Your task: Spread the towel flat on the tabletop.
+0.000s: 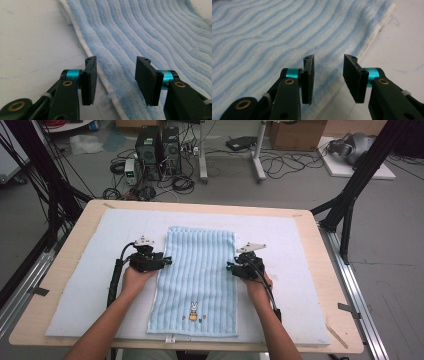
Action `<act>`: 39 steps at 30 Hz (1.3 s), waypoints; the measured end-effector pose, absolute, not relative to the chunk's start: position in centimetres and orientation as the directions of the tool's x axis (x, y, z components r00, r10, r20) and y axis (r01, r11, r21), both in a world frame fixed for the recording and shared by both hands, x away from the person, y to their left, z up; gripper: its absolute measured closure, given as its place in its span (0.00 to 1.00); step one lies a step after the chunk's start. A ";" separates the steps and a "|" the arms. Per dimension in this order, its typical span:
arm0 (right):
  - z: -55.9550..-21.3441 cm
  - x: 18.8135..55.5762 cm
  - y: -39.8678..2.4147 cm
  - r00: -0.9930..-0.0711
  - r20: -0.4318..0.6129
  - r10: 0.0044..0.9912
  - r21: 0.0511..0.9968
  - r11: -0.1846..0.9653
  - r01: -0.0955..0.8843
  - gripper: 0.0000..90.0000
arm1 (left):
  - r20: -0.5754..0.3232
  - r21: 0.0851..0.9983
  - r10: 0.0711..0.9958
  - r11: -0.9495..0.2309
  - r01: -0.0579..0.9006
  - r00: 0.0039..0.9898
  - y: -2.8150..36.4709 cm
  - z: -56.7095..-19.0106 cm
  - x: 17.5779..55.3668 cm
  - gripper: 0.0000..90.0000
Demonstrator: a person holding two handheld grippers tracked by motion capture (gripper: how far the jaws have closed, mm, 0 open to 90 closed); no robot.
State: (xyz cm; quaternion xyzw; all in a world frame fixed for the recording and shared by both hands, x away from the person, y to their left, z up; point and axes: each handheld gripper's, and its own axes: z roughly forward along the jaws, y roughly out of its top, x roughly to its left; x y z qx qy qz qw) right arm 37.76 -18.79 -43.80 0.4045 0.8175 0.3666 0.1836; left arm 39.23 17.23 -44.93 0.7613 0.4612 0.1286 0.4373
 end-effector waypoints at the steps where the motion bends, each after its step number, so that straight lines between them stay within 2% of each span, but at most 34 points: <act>1: -43.9 37.5 -18.8 -0.604 -0.006 0.797 0.741 0.409 0.532 0.68 | -0.207 0.783 0.813 -0.196 0.591 0.544 17.2 -45.0 39.1 0.59; 3: -44.2 37.5 -18.9 -0.604 0.006 0.797 0.734 0.407 0.544 0.71 | -0.190 0.784 0.813 -0.211 0.583 0.550 17.1 -45.1 38.9 0.63; 4: -44.3 37.5 -19.0 -0.606 0.011 0.796 0.729 0.409 0.550 0.73 | -0.187 0.784 0.808 -0.220 0.581 0.559 17.1 -45.0 38.9 0.68; 5: -44.4 37.6 -19.0 -0.605 0.013 0.796 0.729 0.406 0.551 0.77 | -0.175 0.784 0.801 -0.239 0.573 0.573 17.0 -45.1 38.8 0.77; 6: -44.5 37.6 -19.1 -0.606 0.018 0.795 0.733 0.402 0.549 0.84 | -0.162 0.785 0.795 -0.256 0.565 0.585 16.8 -45.1 38.8 0.90; 7: -44.5 37.7 -19.1 -0.610 0.023 0.792 0.735 0.400 0.547 0.91 | -0.151 0.787 0.795 -0.263 0.558 0.587 16.6 -45.1 38.8 0.95; 9: -44.6 37.9 -19.0 -0.614 -0.003 0.789 0.740 0.415 0.529 0.96 | -0.129 0.789 0.807 -0.268 0.553 0.576 16.4 -45.1 39.2 0.97; 14: -44.6 38.9 -18.9 -0.577 -0.042 0.816 0.748 0.408 0.523 0.96 | -0.148 0.797 0.845 -0.205 0.568 0.514 16.4 -45.1 40.8 0.97; 17: -44.8 39.5 -18.9 -0.552 -0.026 0.833 0.754 0.379 0.536 0.96 | -0.157 0.798 0.846 -0.196 0.570 0.510 16.4 -45.1 41.1 0.96; 18: -44.8 39.5 -18.9 -0.550 -0.024 0.835 0.757 0.374 0.536 0.94 | -0.156 0.800 0.843 -0.198 0.567 0.514 16.4 -45.0 41.0 0.93; 20: -44.6 39.2 -18.9 -0.554 -0.017 0.832 0.758 0.372 0.536 0.88 | -0.167 0.796 0.840 -0.193 0.573 0.516 16.5 -45.1 40.7 0.77; 23: -44.3 38.3 -19.1 -0.562 -0.013 0.827 0.769 0.368 0.523 0.83 | -0.184 0.803 0.825 -0.187 0.565 0.534 16.9 -45.0 39.8 0.67; 27: -43.8 36.4 -19.6 -0.579 -0.009 0.815 0.786 0.364 0.500 0.80 | -0.182 0.818 0.808 -0.192 0.543 0.560 17.5 -44.6 37.8 0.64; 39: -43.6 29.0 -20.1 -0.642 0.013 0.767 0.801 0.376 0.466 0.76 | -0.194 0.827 0.773 -0.202 0.524 0.604 18.1 -44.9 30.5 0.66</act>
